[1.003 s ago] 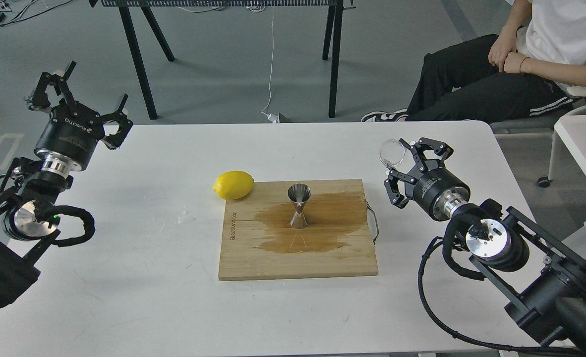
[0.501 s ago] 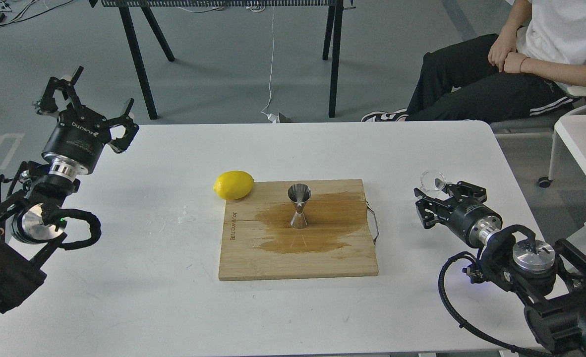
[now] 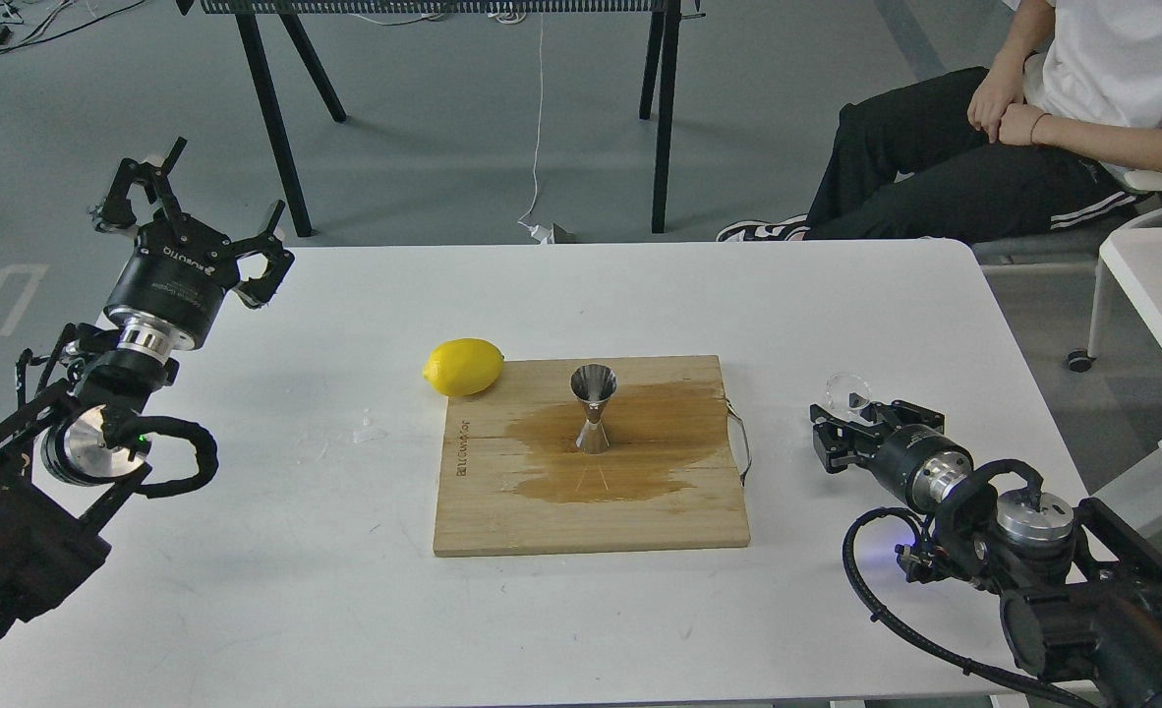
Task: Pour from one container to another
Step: 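Lower the glass cup onto the table and open the right gripper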
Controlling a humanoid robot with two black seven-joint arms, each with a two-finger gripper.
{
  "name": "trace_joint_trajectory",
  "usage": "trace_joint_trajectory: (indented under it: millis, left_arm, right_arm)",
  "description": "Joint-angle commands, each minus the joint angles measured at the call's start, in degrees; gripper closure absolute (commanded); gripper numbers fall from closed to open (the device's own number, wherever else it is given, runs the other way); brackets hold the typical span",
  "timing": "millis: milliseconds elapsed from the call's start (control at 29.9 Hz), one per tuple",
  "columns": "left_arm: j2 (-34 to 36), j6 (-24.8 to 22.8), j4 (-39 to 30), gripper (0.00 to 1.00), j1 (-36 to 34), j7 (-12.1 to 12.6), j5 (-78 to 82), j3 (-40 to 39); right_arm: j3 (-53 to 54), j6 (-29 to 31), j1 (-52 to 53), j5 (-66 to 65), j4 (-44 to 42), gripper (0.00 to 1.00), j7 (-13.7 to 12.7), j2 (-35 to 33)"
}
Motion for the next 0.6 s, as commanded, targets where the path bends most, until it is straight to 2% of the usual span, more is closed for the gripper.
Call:
trace_joint_trajectory:
  millis: [0, 134, 401, 568]
  left_arm:
    - [0.34, -0.17, -0.01, 0.00, -0.02, 0.00, 0.05, 0.00]
    - [0.34, -0.17, -0.01, 0.00, -0.02, 0.00, 0.05, 0.00]
    - [0.07, -0.17, -0.01, 0.00, -0.02, -0.09, 0.05, 0.00]
    - [0.07, -0.17, -0.01, 0.00, -0.02, -0.09, 0.05, 0.00]
  right_arm:
    - [-0.01, 0.08, 0.53, 0.00, -0.30, 0.79, 0.09, -0.04]
    - [-0.09, 0.08, 0.53, 0.00, -0.30, 0.71, 0.09, -0.13]
    - [-0.36, 0.25, 0.01, -0.18, -0.47, 0.67, 0.26, -0.13]
    - [-0.80, 0.43, 0.01, -0.26, -0.56, 0.59, 0.35, -0.48]
